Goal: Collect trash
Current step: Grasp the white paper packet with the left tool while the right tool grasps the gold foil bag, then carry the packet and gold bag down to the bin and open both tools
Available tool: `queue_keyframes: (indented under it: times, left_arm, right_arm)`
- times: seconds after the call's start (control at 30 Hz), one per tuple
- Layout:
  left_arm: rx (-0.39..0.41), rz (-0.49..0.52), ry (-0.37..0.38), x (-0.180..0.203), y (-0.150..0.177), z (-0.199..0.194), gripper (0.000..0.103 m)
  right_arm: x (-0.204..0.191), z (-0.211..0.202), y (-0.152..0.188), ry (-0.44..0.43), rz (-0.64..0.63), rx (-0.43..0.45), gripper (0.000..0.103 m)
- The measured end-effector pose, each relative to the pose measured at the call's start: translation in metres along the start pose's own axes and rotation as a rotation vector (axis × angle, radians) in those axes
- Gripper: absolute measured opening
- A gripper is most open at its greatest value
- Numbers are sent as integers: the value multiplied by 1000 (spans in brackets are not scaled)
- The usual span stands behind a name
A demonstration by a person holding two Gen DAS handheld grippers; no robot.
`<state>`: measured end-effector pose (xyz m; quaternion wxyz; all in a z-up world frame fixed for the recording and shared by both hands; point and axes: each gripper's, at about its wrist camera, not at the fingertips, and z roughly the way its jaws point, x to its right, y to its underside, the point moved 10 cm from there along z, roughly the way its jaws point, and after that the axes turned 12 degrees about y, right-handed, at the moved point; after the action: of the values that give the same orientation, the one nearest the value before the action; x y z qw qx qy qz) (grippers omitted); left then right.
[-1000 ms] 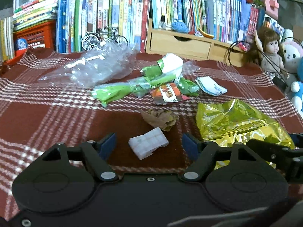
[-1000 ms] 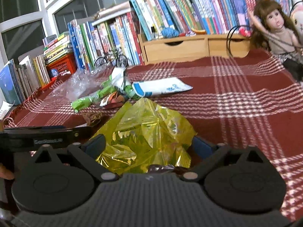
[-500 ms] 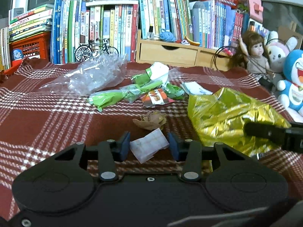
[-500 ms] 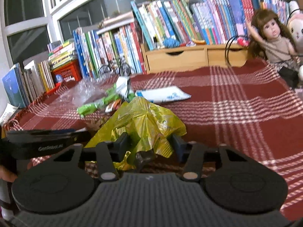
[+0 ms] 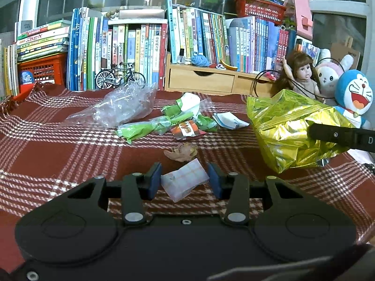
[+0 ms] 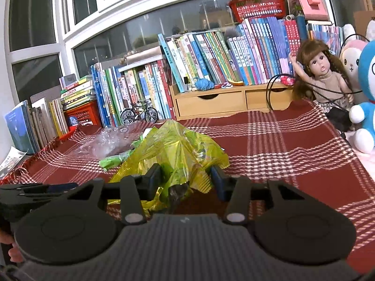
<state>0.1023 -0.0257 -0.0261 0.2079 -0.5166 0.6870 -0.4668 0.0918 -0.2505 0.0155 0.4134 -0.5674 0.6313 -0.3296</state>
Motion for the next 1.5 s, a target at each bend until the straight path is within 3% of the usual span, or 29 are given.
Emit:
queue_keyframes:
  times: [0.37,0.7,0.83,0.93,1.17,1.5]
  left_arm:
    - [29,37,25,18,13,-43,41]
    - [27,22,53,41,58,-96,41]
    - [4,31,66,51,83,-119,41]
    - [-24,16,78,54,102,-136,41]
    - [-146,1,87,59,154,-149,41]
    - [-373,-73,63,50,235,-99,41]
  right_arm:
    - [-11,-46,20,-55,-37,11,49]
    - [-34,-104,69,-133,-158,-23,49]
    - [-45,-131,98,-238,-210,-86,49]
    - [-48,-145,118,-303,-235,-151,49]
    - [-56,-158,164,-347,-317,-273,49]
    - [-56,-124,251,-236,-500,-446,51]
